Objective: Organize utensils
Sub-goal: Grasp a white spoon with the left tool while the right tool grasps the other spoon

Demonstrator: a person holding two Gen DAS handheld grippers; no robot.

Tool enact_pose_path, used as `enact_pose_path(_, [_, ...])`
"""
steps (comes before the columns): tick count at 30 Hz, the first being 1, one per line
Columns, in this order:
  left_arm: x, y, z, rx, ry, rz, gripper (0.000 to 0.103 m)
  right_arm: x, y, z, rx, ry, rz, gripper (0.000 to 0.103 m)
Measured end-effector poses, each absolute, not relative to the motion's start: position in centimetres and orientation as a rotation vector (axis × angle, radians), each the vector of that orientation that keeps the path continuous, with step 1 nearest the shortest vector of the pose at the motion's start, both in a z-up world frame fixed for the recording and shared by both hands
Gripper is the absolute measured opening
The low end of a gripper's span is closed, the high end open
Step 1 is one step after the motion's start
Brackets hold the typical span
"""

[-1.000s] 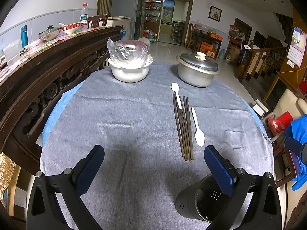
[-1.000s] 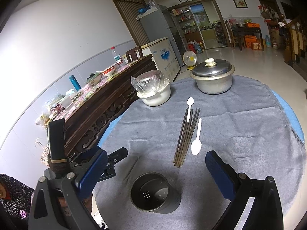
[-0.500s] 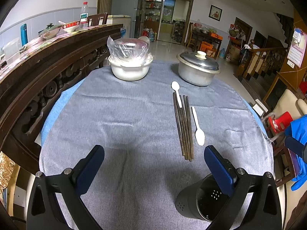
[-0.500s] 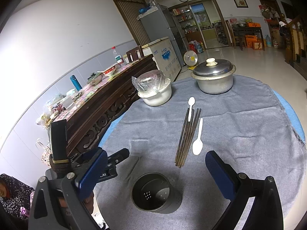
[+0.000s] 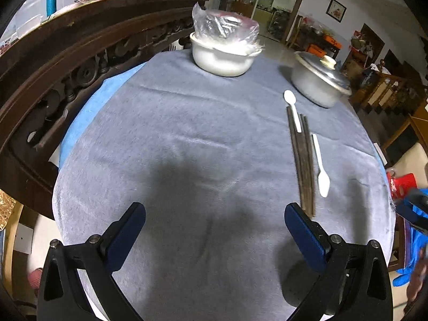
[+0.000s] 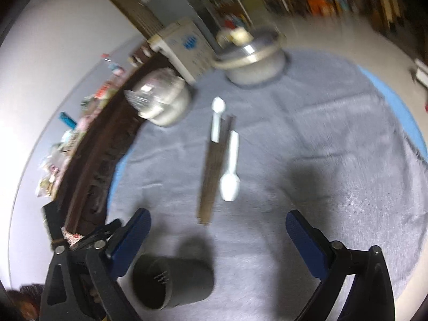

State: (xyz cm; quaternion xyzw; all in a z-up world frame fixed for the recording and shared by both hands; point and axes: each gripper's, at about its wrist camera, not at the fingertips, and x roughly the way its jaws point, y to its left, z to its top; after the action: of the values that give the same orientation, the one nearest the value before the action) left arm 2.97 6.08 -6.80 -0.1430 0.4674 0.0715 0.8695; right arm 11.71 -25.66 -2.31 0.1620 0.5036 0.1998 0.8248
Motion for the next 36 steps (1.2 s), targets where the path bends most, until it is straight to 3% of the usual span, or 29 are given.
enact_pose_path(4, [5.3,5.9,-7.6,-0.278,1.034,0.107,0.103,15.8,-24.2,-5.1,0.342,1.188,0.431,0.08])
enact_pose_path(8, [6.7,5.9,-7.9,-0.228,1.057,0.107,0.103,19.3,-21.9,-7.0,0.272,1.259,0.416,0.079])
enact_pose_path(12, [9.0,5.8,-8.3,-0.225,1.06,0.09,0.103,22.8,-20.0,-8.4,0.216,1.322,0.387,0.061])
enact_pose_path(17, [11.5,5.7,-8.4,-0.213,1.071,0.091,0.103,25.3,-17.5,-9.9,0.112,1.391,0.359,0.048])
enact_pose_path(19, [12.5,5.5,-8.4,-0.203,1.082,0.088,0.103,25.7,-16.6,-10.5,0.08,1.425,0.359,0.036])
enact_pose_path(25, [16.3,4.7,-7.7,-0.192,1.099,0.061,0.103,27.1,-15.5,-10.7,0.008,1.436,0.328,0.034])
enact_pose_path(29, [19.6,3.5,-7.3,-0.194,1.125,0.037,0.103,27.5,-14.9,-10.7,-0.091,1.456,0.318,0.011])
enact_pose_path(36, [26.9,0.9,-7.4,-0.259,1.214,-0.01,0.103,27.5,-18.9,-10.7,-0.018,1.47,0.353,0.011])
